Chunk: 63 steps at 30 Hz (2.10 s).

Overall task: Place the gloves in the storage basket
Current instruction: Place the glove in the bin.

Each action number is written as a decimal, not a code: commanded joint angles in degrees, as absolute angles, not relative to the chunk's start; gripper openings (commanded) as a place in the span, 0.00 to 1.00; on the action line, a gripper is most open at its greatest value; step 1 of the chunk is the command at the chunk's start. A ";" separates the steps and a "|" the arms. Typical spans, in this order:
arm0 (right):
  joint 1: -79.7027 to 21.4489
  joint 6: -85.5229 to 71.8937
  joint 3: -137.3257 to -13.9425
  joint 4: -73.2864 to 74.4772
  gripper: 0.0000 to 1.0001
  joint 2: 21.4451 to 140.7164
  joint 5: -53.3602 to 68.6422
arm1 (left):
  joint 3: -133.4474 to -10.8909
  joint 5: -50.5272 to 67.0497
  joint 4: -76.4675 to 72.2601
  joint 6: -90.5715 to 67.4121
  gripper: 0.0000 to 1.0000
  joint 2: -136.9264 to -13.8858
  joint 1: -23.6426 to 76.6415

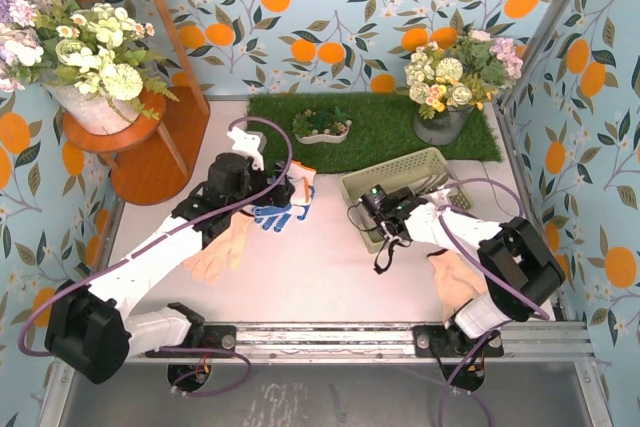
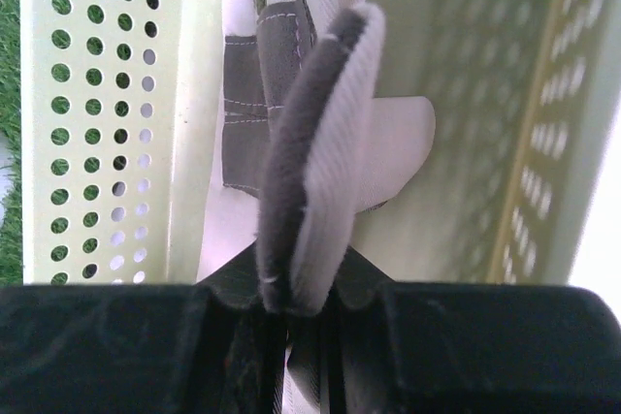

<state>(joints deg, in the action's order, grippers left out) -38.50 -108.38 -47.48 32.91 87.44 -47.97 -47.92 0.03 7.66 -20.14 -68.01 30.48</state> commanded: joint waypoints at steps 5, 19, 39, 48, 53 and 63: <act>-36.56 -98.50 -46.58 22.83 0.00 85.87 -45.72 | -47.18 0.96 10.96 -18.98 0.95 -64.28 29.09; -36.61 -93.50 -51.39 33.23 0.81 81.31 -47.20 | -47.90 -3.16 19.84 -14.76 0.97 -57.77 28.92; -30.60 -59.76 -53.15 37.77 0.69 63.77 -32.78 | -47.55 -3.58 19.80 -13.10 0.97 -58.16 28.48; -14.60 -41.02 -58.06 37.06 0.35 73.10 -11.35 | -47.20 -3.82 19.80 -13.51 0.97 -58.17 28.39; -14.50 -39.55 -56.56 38.03 0.16 75.65 -10.34 | -47.20 -3.96 19.67 -13.62 0.97 -58.46 28.39; -17.37 -43.19 -52.10 32.79 0.04 82.43 -6.03 | -47.46 -4.17 19.87 -13.38 0.97 -60.07 28.30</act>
<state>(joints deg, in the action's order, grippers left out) -15.46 -42.26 -53.45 36.84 80.84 -8.60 -46.13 -3.25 20.51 -14.11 -60.05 28.71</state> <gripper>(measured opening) 0.044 0.973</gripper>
